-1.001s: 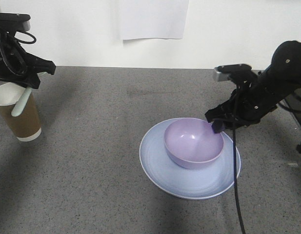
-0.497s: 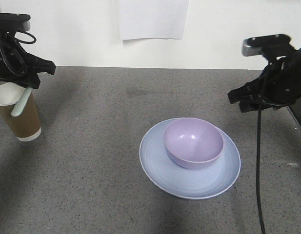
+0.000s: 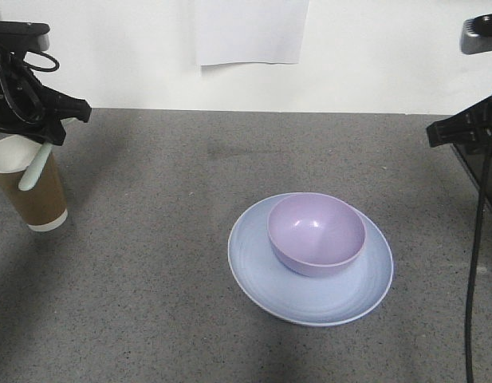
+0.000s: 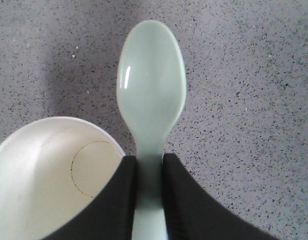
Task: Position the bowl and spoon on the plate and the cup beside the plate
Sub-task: 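Open the right gripper and raise it away from the bowl, then swing the left gripper with the spoon over the bowl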
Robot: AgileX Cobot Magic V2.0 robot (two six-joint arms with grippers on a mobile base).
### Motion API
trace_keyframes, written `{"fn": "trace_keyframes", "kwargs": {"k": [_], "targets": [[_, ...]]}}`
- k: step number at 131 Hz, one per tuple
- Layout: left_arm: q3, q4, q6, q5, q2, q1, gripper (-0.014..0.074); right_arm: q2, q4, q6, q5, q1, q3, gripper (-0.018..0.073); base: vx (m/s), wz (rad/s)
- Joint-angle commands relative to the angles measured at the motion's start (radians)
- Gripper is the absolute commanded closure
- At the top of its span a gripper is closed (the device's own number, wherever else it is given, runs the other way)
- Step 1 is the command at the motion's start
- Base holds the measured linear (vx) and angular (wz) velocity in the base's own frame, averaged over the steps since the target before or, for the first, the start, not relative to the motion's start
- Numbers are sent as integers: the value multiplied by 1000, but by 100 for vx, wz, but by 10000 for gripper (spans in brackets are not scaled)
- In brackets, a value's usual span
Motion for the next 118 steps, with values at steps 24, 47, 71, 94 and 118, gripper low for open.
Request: {"fn": "trace_keyframes", "kwargs": {"k": [24, 47, 71, 94, 118], "targets": [[-32, -7, -4, -32, -53, -3, 604, -52, 89, -74, -7, -172, -27, 562, 0, 0], [-32, -7, -4, -32, -53, -3, 604, -52, 194, -151, 20, -218, -27, 561, 0, 0], [-32, -7, -4, -32, -53, -3, 604, -52, 253, -191, 48, -215, -27, 561, 0, 0], [-32, -7, -4, -32, -53, -3, 604, -52, 273, -207, 57, -215, -27, 561, 0, 0], [-32, -7, -4, -32, -53, -3, 604, -52, 288, -204, 75, -215, -27, 561, 0, 0]]}}
